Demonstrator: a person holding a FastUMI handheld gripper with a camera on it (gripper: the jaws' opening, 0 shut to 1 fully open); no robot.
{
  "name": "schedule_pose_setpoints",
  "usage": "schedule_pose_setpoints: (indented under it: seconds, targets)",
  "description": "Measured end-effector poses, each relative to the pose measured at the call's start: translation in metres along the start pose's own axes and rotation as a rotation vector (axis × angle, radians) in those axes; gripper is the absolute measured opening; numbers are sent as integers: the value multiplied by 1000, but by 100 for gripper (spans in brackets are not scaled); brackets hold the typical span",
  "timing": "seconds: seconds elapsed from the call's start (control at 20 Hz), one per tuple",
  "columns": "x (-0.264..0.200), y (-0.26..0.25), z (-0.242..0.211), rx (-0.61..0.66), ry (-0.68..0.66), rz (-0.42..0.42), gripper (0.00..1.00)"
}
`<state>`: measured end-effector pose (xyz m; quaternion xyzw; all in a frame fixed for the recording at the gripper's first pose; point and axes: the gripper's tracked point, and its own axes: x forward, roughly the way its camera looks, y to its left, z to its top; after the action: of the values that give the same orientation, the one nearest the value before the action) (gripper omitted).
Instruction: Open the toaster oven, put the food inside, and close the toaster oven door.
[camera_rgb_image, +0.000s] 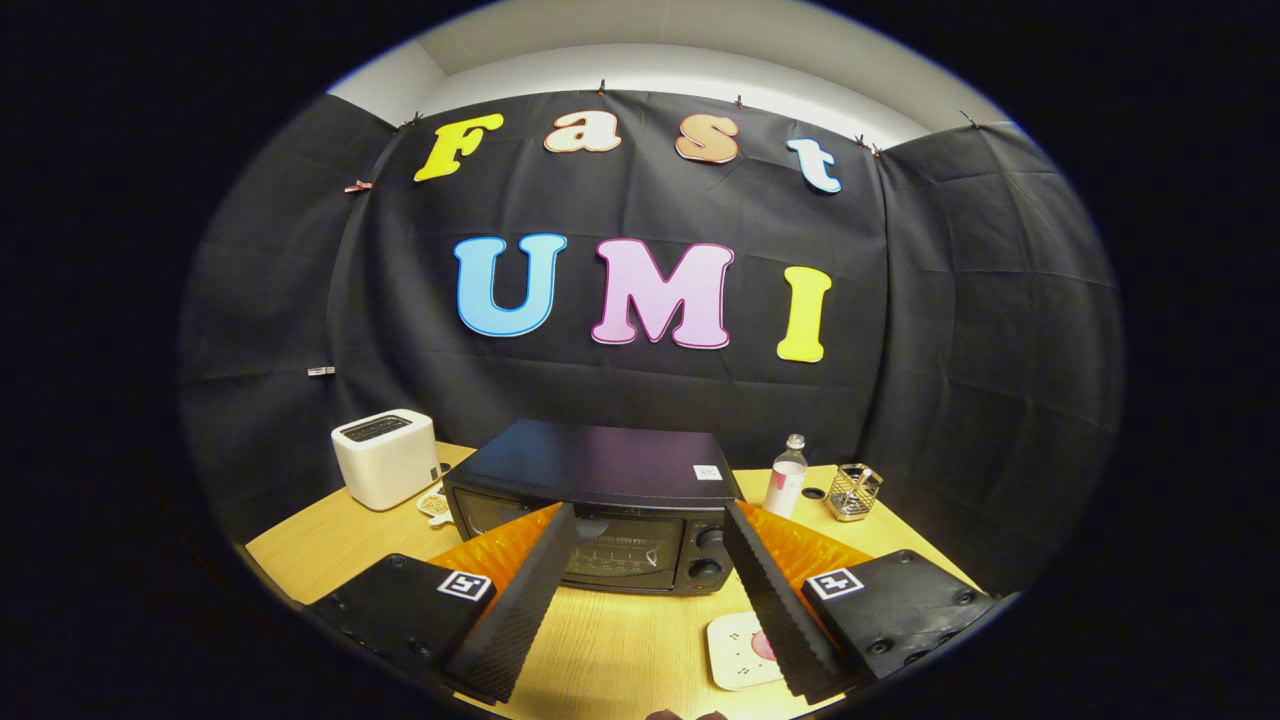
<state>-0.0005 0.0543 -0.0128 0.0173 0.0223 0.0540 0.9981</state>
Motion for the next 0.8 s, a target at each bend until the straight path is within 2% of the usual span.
schedule_pose_setpoints:
  seconds: [0.4,0.8]
  targets:
    - [28,21,1,9,10,34,98]
    - [79,44,-14,39,60,7,98]
